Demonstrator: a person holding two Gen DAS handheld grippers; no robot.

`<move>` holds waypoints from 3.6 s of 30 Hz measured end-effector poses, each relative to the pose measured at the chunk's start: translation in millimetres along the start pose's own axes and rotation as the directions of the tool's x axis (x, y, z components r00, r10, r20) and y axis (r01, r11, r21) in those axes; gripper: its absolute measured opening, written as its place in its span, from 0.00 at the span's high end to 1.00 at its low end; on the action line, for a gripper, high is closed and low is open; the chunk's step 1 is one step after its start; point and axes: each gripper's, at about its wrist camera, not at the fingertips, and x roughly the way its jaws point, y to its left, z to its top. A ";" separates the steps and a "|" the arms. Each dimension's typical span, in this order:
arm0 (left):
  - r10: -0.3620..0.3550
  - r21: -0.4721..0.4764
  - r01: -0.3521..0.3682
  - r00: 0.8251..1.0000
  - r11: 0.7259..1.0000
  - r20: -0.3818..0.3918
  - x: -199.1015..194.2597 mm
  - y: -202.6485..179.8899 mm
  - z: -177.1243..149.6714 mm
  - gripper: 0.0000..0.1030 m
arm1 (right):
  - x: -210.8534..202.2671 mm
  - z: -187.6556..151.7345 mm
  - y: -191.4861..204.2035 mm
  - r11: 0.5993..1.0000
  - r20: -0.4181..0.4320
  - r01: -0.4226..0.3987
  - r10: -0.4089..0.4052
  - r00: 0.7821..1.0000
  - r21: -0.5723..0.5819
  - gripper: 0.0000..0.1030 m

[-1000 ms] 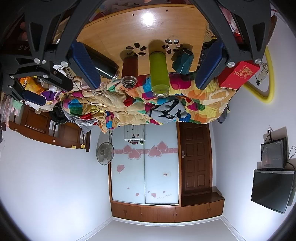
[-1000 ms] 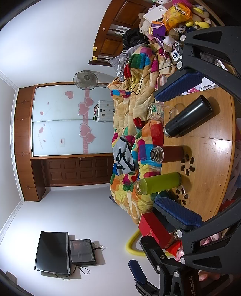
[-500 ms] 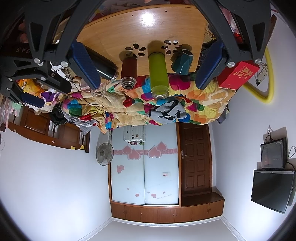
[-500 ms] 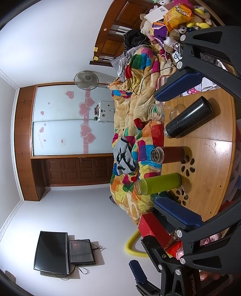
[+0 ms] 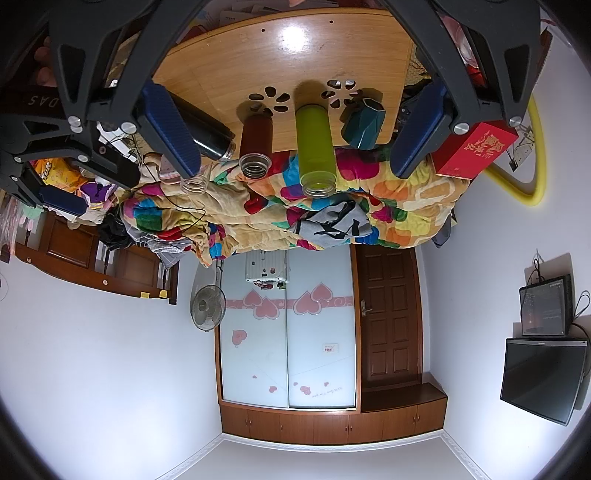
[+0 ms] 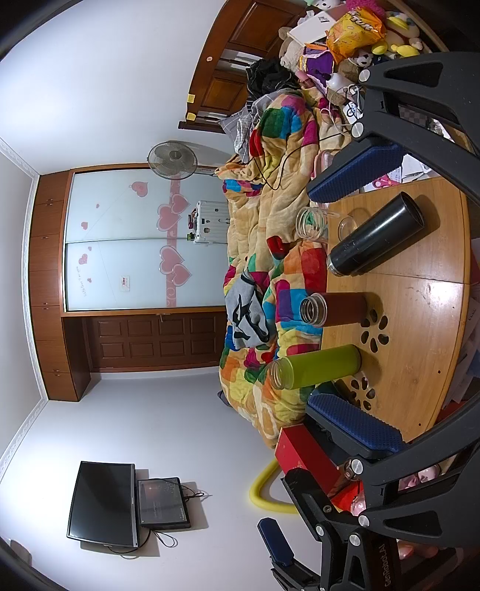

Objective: Flip cup upside down

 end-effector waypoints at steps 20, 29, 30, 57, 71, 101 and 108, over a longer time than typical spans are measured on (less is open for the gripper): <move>-0.022 -0.075 0.003 0.967 0.997 -0.253 169.1 33.8 -37.6 0.10 | 55.3 -17.8 -23.2 0.999 -0.092 0.001 0.003 0.996 0.035 0.00; 0.054 -0.036 -0.069 0.947 0.997 -0.316 264.4 40.2 -55.0 0.13 | 101.9 -35.1 -44.7 0.999 -0.166 0.000 0.008 0.986 0.052 0.00; 0.061 -0.028 -0.074 0.945 0.997 -0.322 270.0 38.0 -55.8 0.17 | 107.1 -37.3 -46.0 0.998 -0.173 0.000 0.009 0.985 0.055 0.00; -0.249 -0.031 0.261 0.868 0.965 -0.430 183.0 -22.8 -78.0 0.40 | 119.0 -104.4 -19.4 0.976 -0.299 -0.220 0.209 0.931 -0.002 0.00; -0.441 -0.185 0.403 0.759 0.896 -0.479 171.3 -26.3 -76.6 0.40 | 153.5 -142.2 -0.7 0.913 -0.338 -0.408 0.383 0.860 -0.003 0.05; -0.487 -0.566 0.133 0.687 0.814 -0.539 239.7 44.9 -144.5 0.24 | 167.3 -155.7 23.6 0.880 -0.376 -0.463 0.397 0.837 -0.101 0.39; -0.444 -0.553 0.068 0.679 0.830 -0.584 249.9 42.5 -150.9 0.20 | 174.1 -157.1 20.0 0.881 -0.385 -0.468 0.408 0.828 -0.071 0.40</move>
